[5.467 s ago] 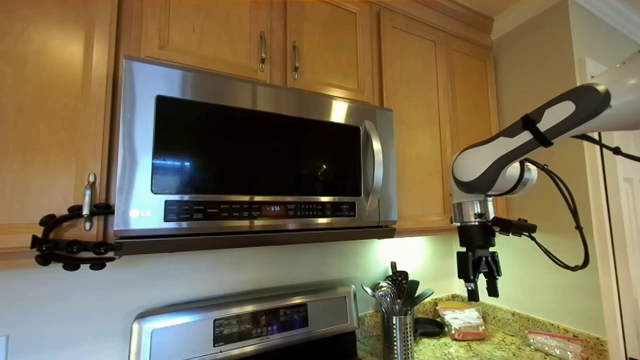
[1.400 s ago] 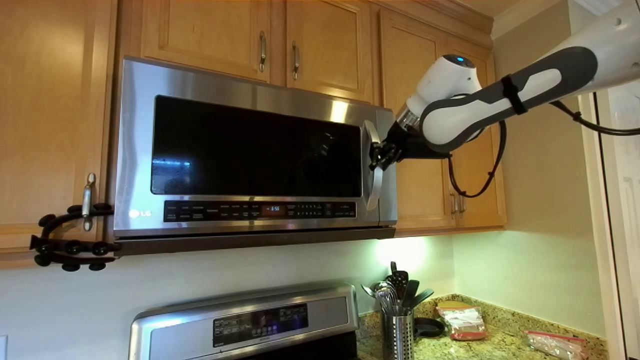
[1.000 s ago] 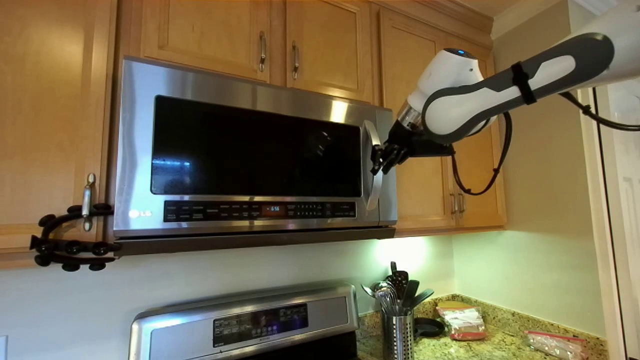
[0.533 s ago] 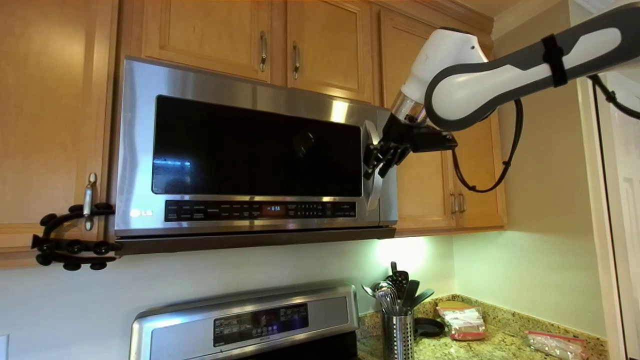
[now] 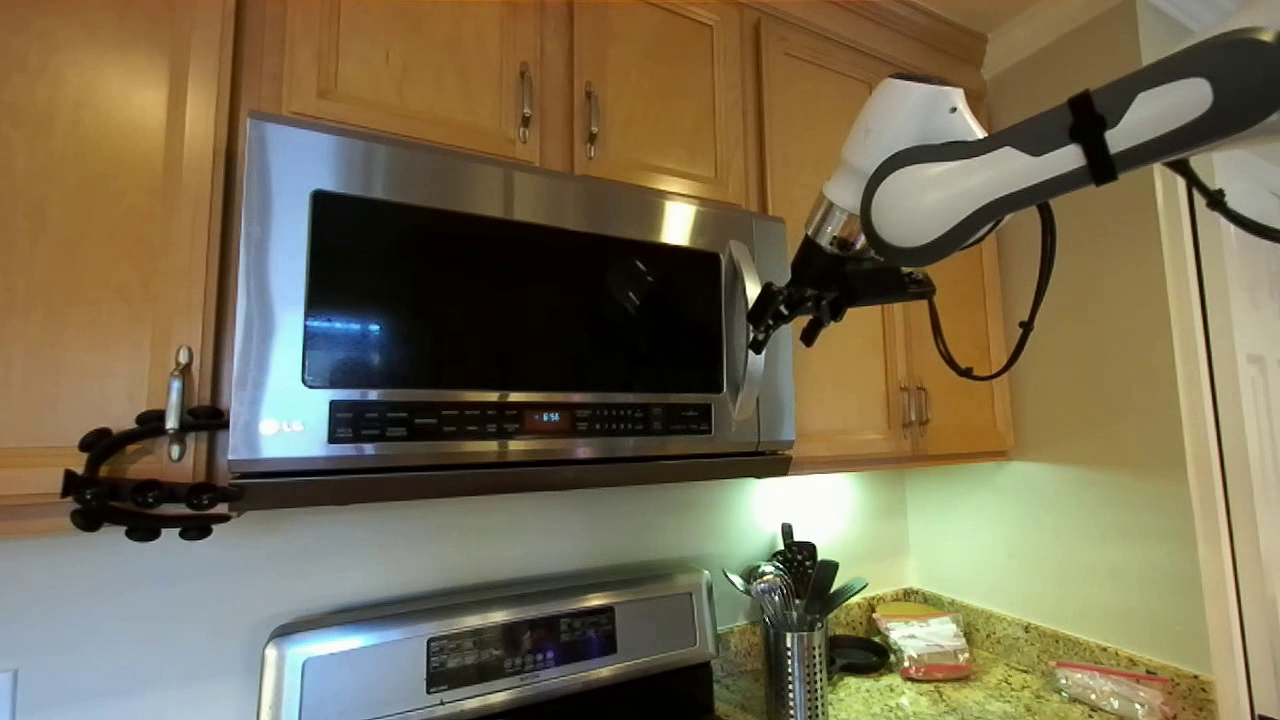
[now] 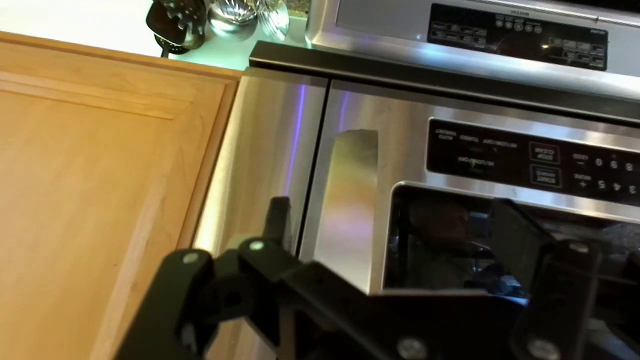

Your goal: Open the microwave door

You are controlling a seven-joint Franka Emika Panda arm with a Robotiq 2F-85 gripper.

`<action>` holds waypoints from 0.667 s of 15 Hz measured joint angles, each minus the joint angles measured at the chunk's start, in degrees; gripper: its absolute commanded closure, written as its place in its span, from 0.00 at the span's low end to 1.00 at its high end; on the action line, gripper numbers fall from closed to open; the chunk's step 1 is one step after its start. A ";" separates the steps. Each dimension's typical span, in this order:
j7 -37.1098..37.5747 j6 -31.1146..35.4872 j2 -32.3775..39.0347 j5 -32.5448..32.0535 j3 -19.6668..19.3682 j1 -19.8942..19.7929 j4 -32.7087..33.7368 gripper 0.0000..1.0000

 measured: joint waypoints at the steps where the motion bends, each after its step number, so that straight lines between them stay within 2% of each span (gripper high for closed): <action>1: -0.32 0.58 0.56 0.00 -0.57 -0.02 0.57 0.00; 10: -4.29 7.92 7.25 2.82 -3.29 0.37 5.40 0.00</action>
